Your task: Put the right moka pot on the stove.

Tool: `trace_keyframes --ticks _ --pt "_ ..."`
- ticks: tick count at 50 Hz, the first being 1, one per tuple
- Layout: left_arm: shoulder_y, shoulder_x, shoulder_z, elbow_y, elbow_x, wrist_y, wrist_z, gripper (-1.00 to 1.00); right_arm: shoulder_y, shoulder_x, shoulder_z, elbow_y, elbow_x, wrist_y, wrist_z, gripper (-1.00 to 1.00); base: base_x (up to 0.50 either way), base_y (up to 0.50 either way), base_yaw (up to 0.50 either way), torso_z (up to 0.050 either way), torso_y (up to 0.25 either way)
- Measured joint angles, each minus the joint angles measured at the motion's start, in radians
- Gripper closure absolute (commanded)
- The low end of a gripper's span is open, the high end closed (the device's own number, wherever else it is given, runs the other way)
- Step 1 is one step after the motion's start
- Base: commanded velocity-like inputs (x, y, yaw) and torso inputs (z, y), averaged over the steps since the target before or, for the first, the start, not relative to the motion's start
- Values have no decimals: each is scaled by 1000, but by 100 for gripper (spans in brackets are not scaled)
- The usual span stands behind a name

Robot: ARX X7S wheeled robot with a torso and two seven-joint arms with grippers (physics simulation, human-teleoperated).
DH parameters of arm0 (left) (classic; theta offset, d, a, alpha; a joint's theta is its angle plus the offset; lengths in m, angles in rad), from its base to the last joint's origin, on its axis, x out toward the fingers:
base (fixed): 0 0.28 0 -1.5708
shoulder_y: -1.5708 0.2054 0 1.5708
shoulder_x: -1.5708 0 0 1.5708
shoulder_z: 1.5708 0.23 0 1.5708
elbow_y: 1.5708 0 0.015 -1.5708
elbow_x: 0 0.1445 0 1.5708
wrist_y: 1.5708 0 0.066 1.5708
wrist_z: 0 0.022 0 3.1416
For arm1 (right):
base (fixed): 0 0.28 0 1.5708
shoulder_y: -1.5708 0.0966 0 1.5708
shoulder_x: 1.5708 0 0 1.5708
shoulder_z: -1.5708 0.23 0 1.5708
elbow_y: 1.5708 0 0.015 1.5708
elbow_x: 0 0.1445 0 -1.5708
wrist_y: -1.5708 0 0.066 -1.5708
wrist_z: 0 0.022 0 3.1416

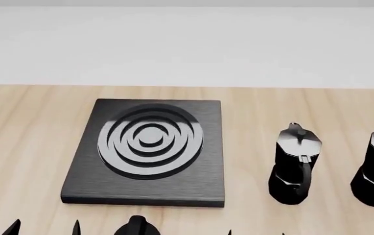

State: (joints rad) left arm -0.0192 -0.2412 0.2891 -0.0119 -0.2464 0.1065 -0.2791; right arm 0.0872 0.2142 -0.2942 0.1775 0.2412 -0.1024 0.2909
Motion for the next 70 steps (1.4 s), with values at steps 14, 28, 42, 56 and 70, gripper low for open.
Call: trace_keyframes --ticks 14,28,42,56,70 --pt "-2 -3 6 -5 -4 6 -3 -100 2 3 -5 3 4 -2 4 -100 178 -39 0 0 0" --pt "-3 -8 11 -1 -9 4 -8 -100 -2 12 -13 -24 4 13 14 -100 189 -23 0 0 0" --pt "12 -50 12 142 -64 -109 -22 -100 -23 45 -18 -130 0 71 40 -100 0 0 0 0 1" --pt "23 -126 2 405 -112 -289 -79 -100 -31 97 -15 -330 5 209 85 -100 0 0 0 0 0" --pt "3 -193 -34 654 -178 -455 -145 -100 -33 151 -5 -541 19 357 126 -100 0 0 0 0 0"
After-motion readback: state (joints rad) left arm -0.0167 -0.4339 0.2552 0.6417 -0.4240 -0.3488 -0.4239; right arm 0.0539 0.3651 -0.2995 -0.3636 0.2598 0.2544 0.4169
